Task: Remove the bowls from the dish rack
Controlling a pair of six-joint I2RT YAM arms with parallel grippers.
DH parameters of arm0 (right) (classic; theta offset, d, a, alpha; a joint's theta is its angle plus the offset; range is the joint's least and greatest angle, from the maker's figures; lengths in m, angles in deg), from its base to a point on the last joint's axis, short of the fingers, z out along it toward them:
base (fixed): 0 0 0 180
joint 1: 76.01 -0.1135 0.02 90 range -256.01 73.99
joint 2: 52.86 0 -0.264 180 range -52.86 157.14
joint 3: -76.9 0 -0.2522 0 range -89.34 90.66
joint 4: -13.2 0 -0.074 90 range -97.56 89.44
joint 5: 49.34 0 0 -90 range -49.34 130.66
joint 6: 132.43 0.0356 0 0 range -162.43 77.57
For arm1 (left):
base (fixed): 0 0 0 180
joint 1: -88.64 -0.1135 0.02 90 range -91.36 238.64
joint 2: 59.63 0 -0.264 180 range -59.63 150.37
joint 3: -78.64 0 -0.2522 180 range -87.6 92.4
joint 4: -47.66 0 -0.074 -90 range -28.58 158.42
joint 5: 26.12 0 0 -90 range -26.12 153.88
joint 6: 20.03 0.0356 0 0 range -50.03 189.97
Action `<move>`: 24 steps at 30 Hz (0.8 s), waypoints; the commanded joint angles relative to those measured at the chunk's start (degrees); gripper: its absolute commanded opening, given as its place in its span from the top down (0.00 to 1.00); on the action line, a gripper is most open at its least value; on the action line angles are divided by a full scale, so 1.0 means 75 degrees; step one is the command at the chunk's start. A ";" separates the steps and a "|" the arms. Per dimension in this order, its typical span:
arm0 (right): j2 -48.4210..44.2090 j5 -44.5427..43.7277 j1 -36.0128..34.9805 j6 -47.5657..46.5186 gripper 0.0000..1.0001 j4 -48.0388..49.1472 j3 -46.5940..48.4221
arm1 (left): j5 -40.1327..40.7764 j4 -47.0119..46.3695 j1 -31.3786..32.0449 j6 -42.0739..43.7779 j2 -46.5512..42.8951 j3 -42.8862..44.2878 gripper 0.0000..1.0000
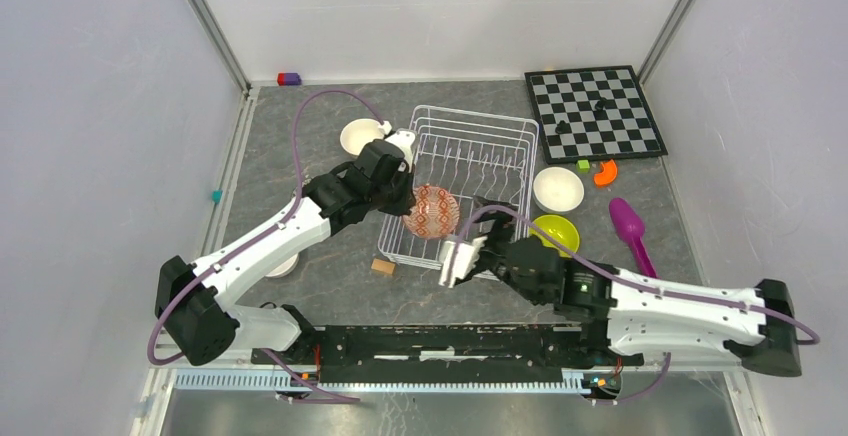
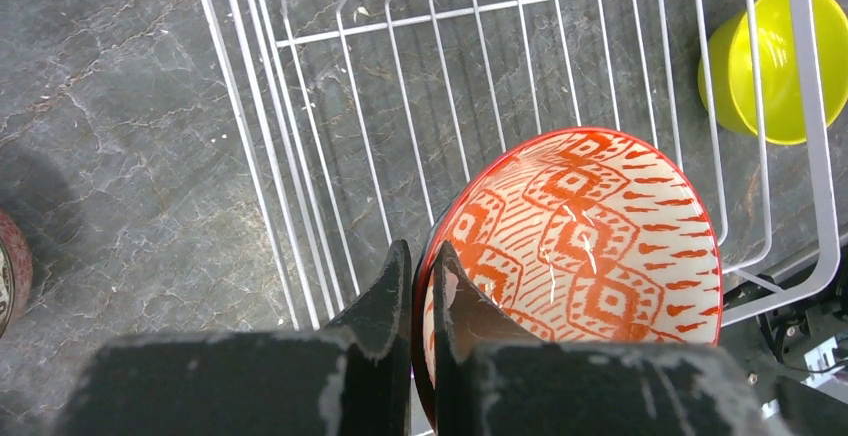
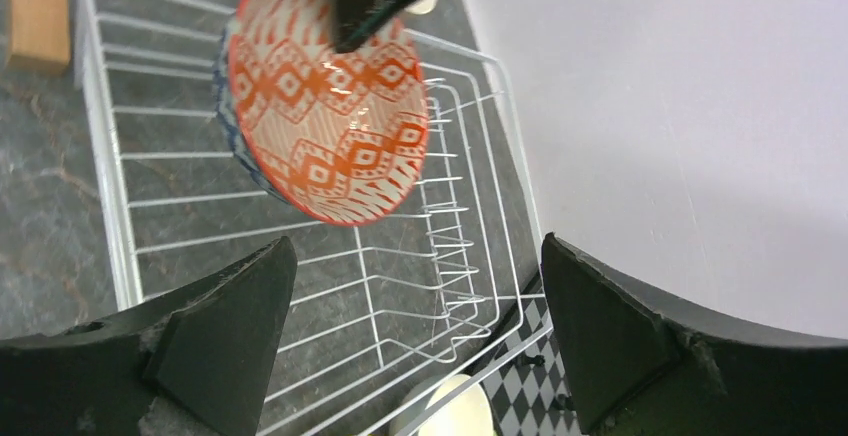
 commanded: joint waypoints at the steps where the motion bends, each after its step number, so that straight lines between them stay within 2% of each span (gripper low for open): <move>1: -0.1057 -0.0543 -0.0035 0.0207 0.02 0.2393 -0.1099 | 0.0392 -0.0514 0.0012 -0.0515 -0.0174 0.0051 0.98; 6: -0.1418 -0.1333 -0.0036 0.0623 0.02 0.3178 -0.1656 | 0.0432 -0.0254 -0.0225 -0.0682 -0.0453 -0.0007 0.98; 11: -0.1394 -0.2497 -0.0036 0.1115 0.02 0.3706 -0.2078 | 0.0130 -0.0160 -0.1103 -0.0979 -0.1002 -0.0429 0.98; 15: -0.1569 -0.2459 -0.0025 0.1276 0.02 0.4018 -0.2549 | -0.0244 -0.0165 -0.1923 -0.1033 -0.1344 -0.0700 0.98; 19: -0.1771 -0.2435 0.0000 0.1385 0.02 0.4344 -0.2930 | -0.0018 0.0138 -0.2580 -0.1076 -0.1448 -0.0581 0.98; 24: -0.2092 -0.2437 -0.0001 0.1718 0.02 0.4488 -0.3255 | 0.0948 0.0479 -0.3406 -0.1664 -0.1450 -0.0502 0.98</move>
